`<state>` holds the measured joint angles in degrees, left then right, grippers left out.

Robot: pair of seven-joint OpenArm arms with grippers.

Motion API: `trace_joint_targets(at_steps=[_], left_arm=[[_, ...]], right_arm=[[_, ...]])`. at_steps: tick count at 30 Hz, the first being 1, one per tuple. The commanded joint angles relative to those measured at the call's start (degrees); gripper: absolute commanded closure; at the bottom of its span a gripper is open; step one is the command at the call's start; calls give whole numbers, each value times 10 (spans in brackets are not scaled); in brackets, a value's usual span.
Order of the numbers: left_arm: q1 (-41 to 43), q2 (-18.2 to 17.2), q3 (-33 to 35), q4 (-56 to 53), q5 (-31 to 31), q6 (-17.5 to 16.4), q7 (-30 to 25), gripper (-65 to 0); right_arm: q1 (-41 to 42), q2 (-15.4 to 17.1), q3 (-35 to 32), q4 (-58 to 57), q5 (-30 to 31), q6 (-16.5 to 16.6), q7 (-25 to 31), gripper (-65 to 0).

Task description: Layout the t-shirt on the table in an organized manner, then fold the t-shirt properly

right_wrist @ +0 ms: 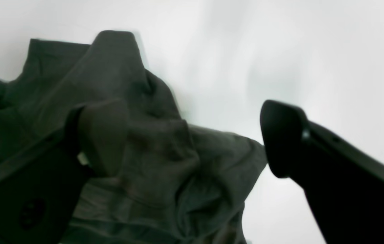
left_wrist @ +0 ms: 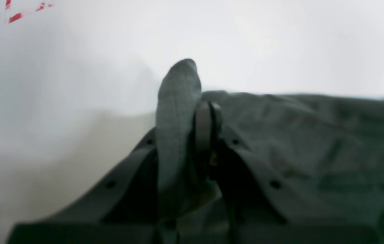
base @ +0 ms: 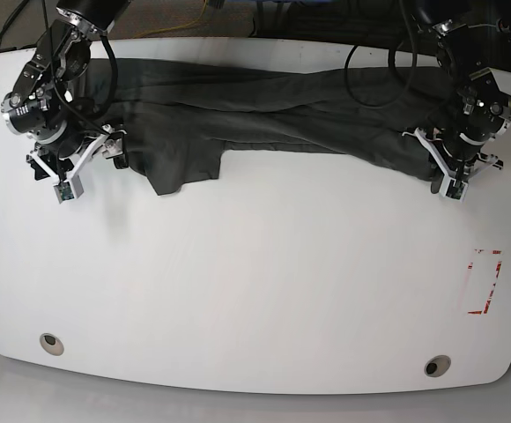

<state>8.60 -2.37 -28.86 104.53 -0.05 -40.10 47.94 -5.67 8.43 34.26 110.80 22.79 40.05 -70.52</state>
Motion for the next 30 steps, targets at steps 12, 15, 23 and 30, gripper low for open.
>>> trace_joint_targets(at_steps=[12,15,23,30], left_arm=[[91,-8,-24,43,-5,1,12,-23],[103,-8,-41,43,-5,1,12,-23],[133,-10,-49,42,-4,1,13,-38],[135,-15,-51,42,-4,1,13,-288]], right_arm=[[4,8,2,-8,6,-1,13,-588],[4,8,2,-15,6,-1,13,-588],[4,8,2,-15,6,-1,13,-588],[5,7,2,-15,6,-1,13,-588]])
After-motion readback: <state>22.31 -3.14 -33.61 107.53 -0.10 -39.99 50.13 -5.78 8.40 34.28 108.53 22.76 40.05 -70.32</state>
